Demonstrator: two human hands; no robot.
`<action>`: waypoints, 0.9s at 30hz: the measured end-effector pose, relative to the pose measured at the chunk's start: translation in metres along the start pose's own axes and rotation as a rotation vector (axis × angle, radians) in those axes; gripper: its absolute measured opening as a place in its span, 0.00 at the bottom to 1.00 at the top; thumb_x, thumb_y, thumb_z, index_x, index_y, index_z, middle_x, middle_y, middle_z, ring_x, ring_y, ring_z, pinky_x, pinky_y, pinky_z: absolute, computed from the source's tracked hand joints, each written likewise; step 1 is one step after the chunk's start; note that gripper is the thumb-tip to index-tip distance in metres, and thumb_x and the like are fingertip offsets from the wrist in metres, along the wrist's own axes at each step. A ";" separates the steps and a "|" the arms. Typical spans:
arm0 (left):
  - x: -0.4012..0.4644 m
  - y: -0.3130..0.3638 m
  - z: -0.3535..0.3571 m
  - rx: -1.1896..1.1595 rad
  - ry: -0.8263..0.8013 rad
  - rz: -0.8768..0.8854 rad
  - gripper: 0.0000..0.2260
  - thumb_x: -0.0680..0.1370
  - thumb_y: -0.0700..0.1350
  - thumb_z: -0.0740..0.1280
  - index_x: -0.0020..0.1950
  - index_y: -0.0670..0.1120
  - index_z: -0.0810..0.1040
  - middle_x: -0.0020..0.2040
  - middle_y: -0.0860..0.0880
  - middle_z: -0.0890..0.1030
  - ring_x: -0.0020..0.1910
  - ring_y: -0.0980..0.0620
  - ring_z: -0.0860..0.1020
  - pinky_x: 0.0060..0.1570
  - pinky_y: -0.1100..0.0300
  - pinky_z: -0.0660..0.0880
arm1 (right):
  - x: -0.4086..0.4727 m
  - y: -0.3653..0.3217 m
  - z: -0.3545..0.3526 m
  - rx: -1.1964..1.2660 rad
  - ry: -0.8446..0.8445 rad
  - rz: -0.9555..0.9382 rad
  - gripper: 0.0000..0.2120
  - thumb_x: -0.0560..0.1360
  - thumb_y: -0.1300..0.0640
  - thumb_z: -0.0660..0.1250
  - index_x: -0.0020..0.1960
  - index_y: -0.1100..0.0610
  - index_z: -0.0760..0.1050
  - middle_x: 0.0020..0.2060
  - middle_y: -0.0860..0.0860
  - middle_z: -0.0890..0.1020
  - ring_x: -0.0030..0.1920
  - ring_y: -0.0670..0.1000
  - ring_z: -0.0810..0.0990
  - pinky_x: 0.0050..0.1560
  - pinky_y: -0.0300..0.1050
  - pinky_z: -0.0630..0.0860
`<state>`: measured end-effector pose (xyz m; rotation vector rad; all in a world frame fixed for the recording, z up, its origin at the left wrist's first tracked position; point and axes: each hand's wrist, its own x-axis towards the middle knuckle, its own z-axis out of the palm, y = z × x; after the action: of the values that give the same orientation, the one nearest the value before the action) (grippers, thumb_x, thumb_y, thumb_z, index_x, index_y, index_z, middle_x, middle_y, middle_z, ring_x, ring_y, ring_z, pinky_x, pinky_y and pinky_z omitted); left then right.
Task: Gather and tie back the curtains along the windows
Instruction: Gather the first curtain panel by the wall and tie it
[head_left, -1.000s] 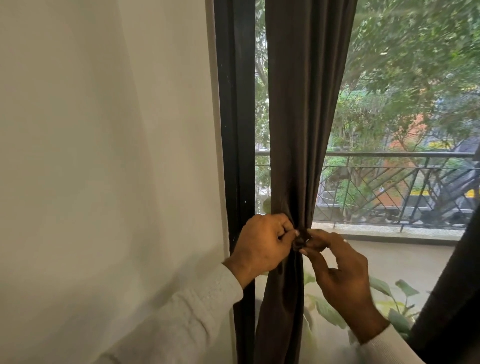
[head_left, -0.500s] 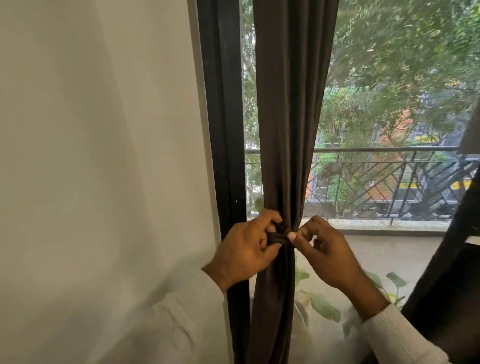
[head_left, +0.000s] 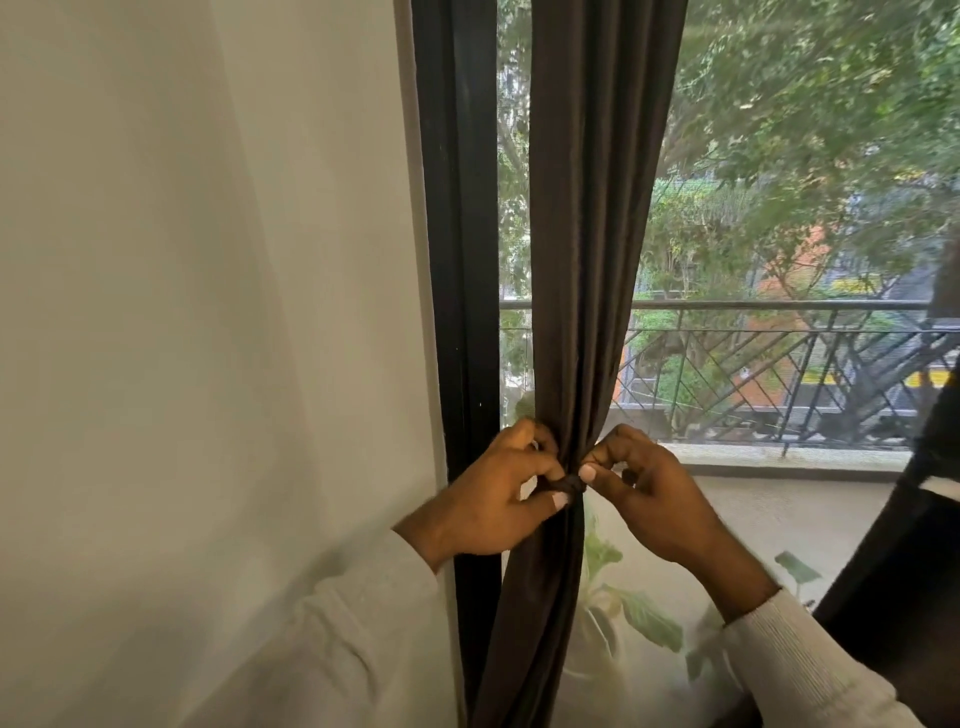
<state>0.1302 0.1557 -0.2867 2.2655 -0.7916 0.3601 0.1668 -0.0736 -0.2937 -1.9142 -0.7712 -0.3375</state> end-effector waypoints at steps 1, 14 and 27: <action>0.001 0.000 -0.003 -0.046 -0.057 -0.011 0.06 0.77 0.49 0.76 0.52 0.53 0.82 0.59 0.54 0.70 0.63 0.50 0.73 0.67 0.49 0.74 | 0.001 0.000 0.002 0.026 0.008 0.016 0.13 0.79 0.58 0.74 0.41 0.43 0.80 0.40 0.47 0.79 0.44 0.49 0.80 0.44 0.36 0.72; -0.009 -0.002 -0.001 0.407 0.310 0.210 0.07 0.80 0.47 0.75 0.57 0.50 0.82 0.48 0.54 0.80 0.48 0.54 0.74 0.50 0.58 0.69 | 0.007 -0.013 0.012 0.098 0.032 0.191 0.15 0.81 0.53 0.71 0.37 0.53 0.79 0.32 0.44 0.77 0.35 0.43 0.75 0.42 0.44 0.70; -0.030 -0.013 0.007 0.679 0.563 0.370 0.10 0.85 0.47 0.69 0.53 0.43 0.88 0.52 0.46 0.86 0.50 0.44 0.81 0.49 0.49 0.77 | 0.007 -0.012 0.007 0.234 -0.089 0.181 0.06 0.80 0.65 0.72 0.43 0.61 0.83 0.34 0.50 0.82 0.36 0.44 0.77 0.43 0.36 0.74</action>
<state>0.1155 0.1715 -0.3122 2.3843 -0.8561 1.5598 0.1635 -0.0615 -0.2845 -1.7702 -0.6580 -0.0475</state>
